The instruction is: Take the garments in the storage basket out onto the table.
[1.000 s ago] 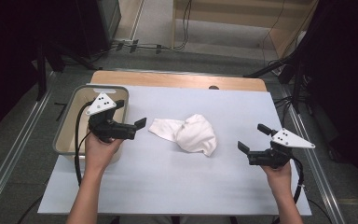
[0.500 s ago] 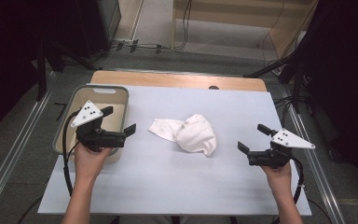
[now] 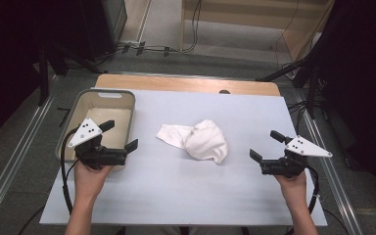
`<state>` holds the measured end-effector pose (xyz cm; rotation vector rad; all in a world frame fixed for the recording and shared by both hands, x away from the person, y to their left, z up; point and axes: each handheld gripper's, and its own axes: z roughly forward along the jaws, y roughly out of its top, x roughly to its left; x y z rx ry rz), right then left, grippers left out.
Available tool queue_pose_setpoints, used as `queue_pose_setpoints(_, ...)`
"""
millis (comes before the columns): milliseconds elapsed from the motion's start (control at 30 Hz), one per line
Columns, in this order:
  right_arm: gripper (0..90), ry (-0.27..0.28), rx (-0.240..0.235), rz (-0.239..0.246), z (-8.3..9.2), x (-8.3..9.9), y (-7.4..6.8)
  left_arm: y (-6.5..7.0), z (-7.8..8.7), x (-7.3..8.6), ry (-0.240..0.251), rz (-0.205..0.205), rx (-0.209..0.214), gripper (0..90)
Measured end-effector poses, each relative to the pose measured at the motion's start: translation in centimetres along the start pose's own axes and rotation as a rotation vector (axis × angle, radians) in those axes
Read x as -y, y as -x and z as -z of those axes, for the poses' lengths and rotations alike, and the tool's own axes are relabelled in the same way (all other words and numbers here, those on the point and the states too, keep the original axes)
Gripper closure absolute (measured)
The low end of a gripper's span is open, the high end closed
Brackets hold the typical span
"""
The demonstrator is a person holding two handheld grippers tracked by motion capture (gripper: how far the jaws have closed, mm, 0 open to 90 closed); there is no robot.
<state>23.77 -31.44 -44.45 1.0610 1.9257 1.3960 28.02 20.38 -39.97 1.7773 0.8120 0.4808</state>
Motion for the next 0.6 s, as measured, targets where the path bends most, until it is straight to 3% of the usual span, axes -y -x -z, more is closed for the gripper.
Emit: queue_pose_setpoints(600, 0.0, 0.022, 0.001, -0.001, 0.7, -0.2, -0.3, -0.4, 1.2, 1.8, 0.032, -0.014, -0.008, 0.0)
